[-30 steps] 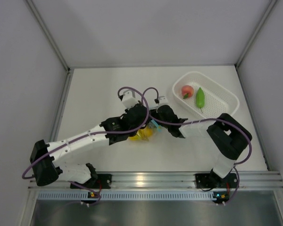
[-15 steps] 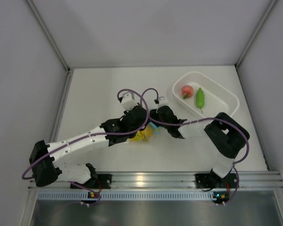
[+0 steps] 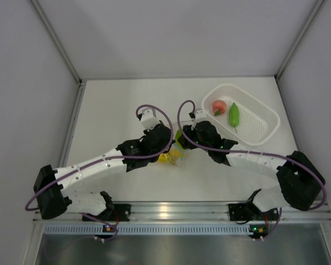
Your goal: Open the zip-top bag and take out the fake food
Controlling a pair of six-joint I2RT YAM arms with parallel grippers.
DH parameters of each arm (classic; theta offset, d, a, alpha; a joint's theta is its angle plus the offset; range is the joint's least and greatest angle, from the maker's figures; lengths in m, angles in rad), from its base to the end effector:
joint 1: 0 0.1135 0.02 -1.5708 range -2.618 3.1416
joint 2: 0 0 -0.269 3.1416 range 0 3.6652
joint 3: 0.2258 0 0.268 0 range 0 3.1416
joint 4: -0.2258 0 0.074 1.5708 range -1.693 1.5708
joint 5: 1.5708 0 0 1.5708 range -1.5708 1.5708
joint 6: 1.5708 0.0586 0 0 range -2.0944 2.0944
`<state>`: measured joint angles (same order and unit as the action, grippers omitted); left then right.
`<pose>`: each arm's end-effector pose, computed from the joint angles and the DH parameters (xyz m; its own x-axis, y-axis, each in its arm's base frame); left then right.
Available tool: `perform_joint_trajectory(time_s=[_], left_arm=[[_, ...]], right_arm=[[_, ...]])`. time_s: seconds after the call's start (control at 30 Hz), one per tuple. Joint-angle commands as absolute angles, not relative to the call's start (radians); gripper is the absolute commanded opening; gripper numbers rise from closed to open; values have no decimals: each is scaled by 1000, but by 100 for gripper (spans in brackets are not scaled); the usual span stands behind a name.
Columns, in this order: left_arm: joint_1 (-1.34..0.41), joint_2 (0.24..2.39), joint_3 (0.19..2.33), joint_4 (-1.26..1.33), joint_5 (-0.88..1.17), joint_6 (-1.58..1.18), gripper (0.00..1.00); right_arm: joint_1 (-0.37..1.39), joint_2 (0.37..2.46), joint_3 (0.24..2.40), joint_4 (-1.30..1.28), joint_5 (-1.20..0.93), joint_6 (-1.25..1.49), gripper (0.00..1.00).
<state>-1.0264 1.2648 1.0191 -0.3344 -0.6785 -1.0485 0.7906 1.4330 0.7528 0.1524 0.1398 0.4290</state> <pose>0.1904 -0.2435 0.2991 -0.4832 -0.5047 -0.7154 -0.0494 0.8315 -0.5533 0.2435 0.2344 0.1958 -0.5797 -0.0002 -0.8148 -0.4157 0.8602 0.2955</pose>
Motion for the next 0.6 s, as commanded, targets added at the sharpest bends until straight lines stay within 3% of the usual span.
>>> perform_joint_trajectory(time_s=[0.0, 0.3, 0.57], left_arm=[[-1020, 1249, 1019, -293, -704, -1043, 0], [-1016, 1267, 1025, -293, -706, -1040, 0], [-1006, 1275, 1022, -307, -741, -1034, 0]], right_arm=[[813, 1330, 805, 59, 106, 416, 28], [816, 1161, 890, -127, 5, 402, 25], [808, 988, 974, -392, 135, 347, 25]])
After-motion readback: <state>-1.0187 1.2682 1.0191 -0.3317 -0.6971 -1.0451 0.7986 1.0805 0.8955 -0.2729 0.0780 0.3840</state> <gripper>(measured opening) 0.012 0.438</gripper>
